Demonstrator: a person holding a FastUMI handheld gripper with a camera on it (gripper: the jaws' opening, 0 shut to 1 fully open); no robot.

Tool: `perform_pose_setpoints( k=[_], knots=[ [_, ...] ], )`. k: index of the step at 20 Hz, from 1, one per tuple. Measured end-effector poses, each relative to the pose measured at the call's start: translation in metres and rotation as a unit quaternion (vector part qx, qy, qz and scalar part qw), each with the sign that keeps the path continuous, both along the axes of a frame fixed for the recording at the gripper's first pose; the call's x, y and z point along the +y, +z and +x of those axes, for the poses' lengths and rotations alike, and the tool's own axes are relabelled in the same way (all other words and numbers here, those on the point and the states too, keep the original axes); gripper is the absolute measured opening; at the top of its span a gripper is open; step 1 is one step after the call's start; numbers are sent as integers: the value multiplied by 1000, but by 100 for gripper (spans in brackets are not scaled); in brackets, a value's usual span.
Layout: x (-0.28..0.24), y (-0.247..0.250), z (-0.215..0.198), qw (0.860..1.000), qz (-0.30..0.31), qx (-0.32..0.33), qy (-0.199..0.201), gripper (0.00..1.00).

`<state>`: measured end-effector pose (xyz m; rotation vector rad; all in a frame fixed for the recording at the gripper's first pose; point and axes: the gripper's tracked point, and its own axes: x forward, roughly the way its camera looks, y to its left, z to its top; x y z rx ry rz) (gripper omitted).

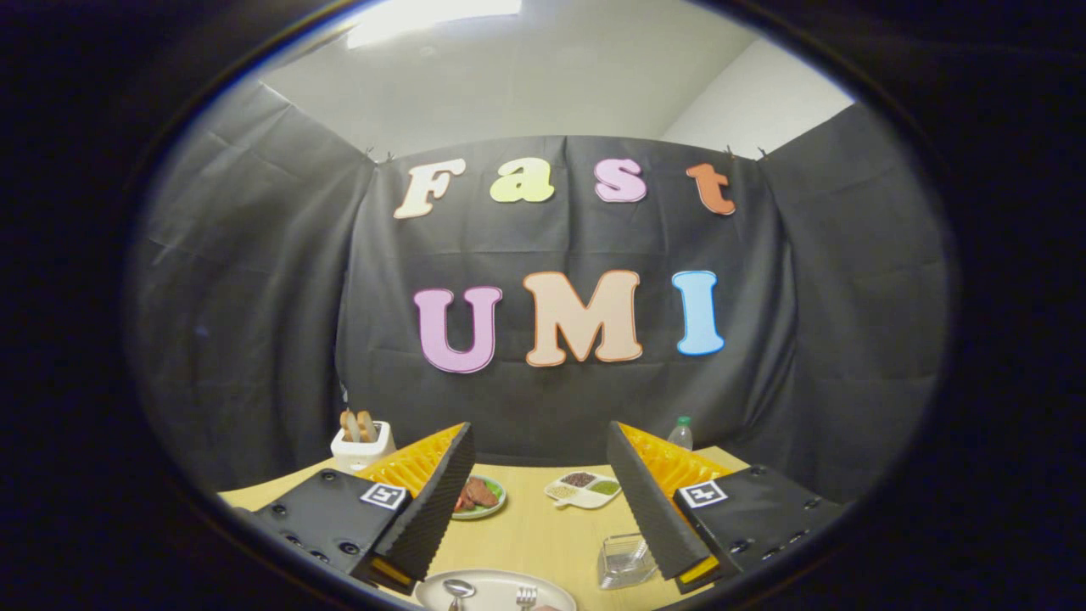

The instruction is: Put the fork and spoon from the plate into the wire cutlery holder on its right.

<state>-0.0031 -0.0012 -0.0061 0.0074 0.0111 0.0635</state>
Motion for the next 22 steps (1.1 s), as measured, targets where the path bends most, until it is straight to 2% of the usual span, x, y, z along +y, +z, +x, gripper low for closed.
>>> perform_pose_setpoints(
  k=[5, 11, 22],
  knots=[
    [7, -25, 1, 999, -14, 30, 19, 100],
    [13, -74, -2, 994, -32, 97, 38, 100],
    [9, -184, -17, 967, -41, 246, 46, 100]
  ],
)
